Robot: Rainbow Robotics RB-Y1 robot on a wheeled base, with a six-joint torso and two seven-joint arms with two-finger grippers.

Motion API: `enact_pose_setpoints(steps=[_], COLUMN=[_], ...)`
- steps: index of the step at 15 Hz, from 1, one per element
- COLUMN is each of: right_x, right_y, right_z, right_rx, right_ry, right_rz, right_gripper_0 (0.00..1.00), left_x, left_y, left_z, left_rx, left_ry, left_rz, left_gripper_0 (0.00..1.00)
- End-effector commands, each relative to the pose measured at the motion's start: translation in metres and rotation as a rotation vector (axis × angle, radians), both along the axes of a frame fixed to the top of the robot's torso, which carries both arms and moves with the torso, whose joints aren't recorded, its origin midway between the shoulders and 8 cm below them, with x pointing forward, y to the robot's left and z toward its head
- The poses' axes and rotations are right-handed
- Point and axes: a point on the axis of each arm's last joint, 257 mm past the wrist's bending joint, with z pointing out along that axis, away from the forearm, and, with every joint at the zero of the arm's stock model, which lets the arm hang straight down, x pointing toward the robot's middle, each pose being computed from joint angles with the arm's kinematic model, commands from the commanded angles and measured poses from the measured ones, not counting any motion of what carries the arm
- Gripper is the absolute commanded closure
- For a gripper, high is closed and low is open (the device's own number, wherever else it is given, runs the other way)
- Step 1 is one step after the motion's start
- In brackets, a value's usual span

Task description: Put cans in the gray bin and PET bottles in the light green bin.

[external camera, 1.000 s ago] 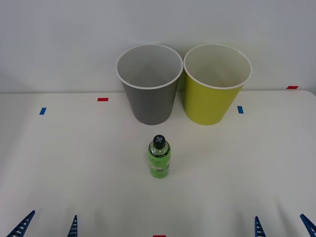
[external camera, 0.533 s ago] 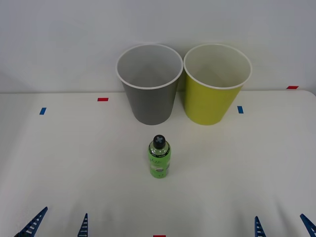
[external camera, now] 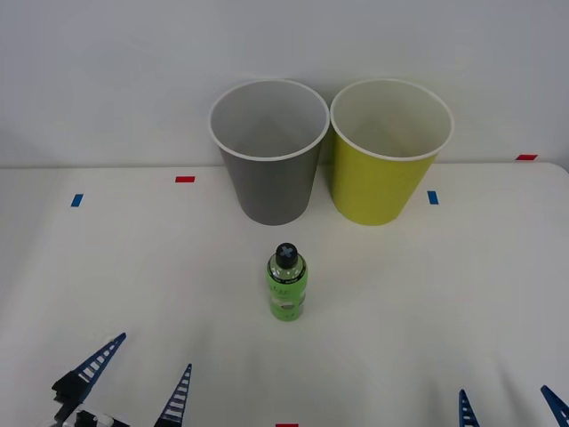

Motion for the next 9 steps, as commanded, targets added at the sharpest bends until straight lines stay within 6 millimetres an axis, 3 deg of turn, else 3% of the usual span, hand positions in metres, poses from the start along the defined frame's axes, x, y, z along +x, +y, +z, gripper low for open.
enact_pose_setpoints(steps=[1,4,9], right_x=[0.0,0.0,0.0], right_y=[0.0,0.0,0.0], right_z=[0.0,0.0,0.0], right_rx=[0.0,0.0,0.0], right_ry=[0.0,0.0,0.0], right_rz=[0.0,0.0,0.0], right_gripper_0=[0.0,0.0,0.0], left_x=[0.004,0.014,0.034], left_y=[-0.026,-0.057,-0.091], left_z=[0.007,0.013,0.008], left_rx=[0.009,-0.006,-0.007], left_ry=[-0.024,-0.052,-0.058], left_rz=[-0.108,-0.197,-0.296], left_gripper_0=[0.0,0.0,0.0])
